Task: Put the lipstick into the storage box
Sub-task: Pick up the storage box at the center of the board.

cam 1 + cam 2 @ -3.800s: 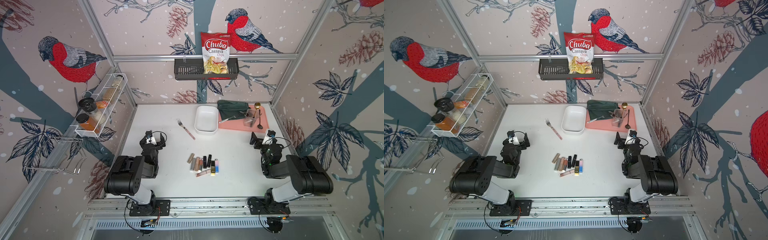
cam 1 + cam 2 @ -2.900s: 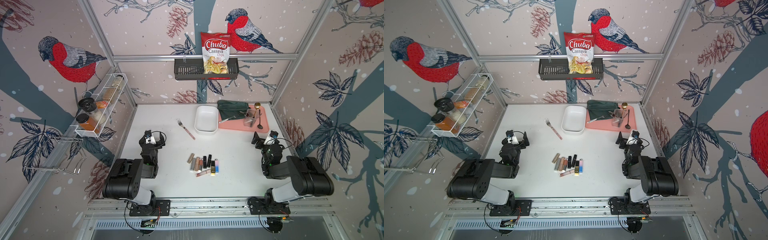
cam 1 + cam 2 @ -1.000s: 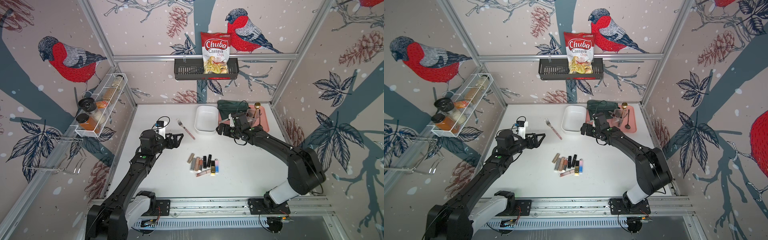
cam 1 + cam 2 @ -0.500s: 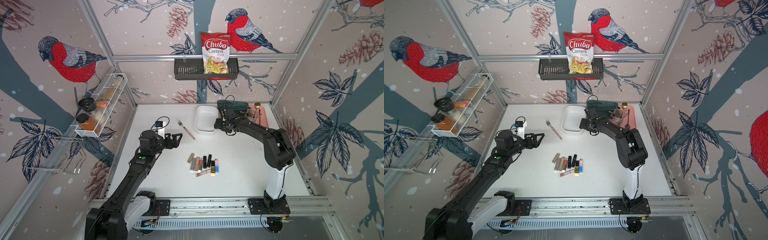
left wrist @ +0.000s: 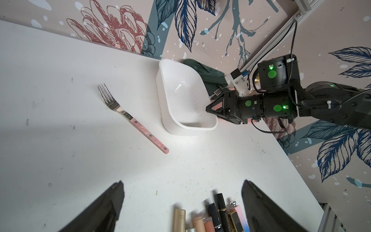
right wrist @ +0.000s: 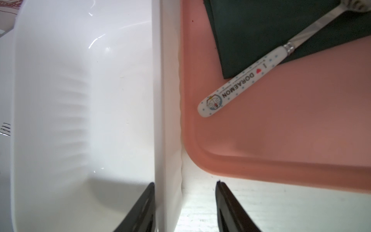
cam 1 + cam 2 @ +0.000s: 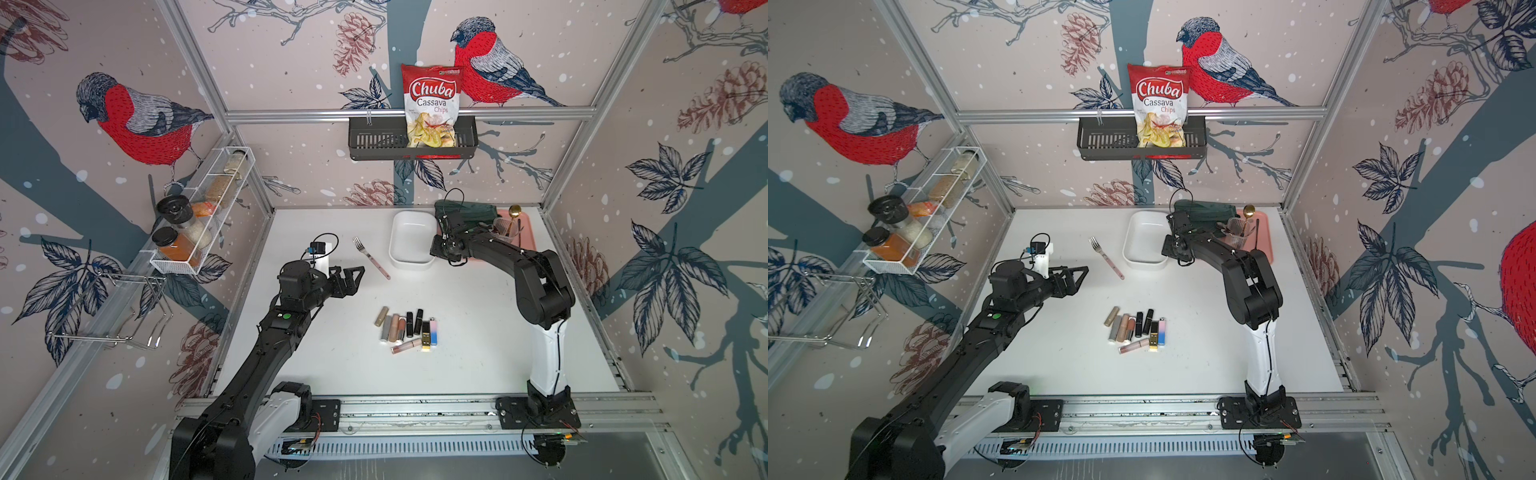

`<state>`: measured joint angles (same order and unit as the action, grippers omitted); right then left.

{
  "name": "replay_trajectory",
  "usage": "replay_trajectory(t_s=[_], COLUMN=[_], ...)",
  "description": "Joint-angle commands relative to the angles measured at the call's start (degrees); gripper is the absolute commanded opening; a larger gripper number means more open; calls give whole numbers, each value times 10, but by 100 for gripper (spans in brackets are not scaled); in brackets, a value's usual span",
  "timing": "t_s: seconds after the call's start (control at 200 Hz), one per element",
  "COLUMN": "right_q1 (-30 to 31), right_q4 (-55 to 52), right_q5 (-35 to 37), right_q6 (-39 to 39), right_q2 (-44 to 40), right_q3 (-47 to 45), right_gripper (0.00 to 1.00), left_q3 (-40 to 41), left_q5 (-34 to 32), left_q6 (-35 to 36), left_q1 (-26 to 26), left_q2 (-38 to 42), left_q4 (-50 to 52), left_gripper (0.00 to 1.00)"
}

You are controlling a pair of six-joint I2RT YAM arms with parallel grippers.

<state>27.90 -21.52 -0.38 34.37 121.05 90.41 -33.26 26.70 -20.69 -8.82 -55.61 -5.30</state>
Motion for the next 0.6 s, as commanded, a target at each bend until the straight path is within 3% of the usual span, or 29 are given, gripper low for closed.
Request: replay_trajectory(t_s=[0.0,0.345,0.595], right_q1=[1,0,0], right_q4=[-10,-16,-16], right_q5=[-1,3,2], right_q6=[-8,-15,-17], right_q2=[6,23,22], right_q3=[10,24,31], right_gripper=[41,24,5], left_q3=[-3,-3,-3], left_q5=[-6,-7,-6], left_q6=[7,5,5], left_q1=[-1,-1,-1], left_q2=[2,1,1], left_q4=[5,6,6], left_gripper=[95,95,95])
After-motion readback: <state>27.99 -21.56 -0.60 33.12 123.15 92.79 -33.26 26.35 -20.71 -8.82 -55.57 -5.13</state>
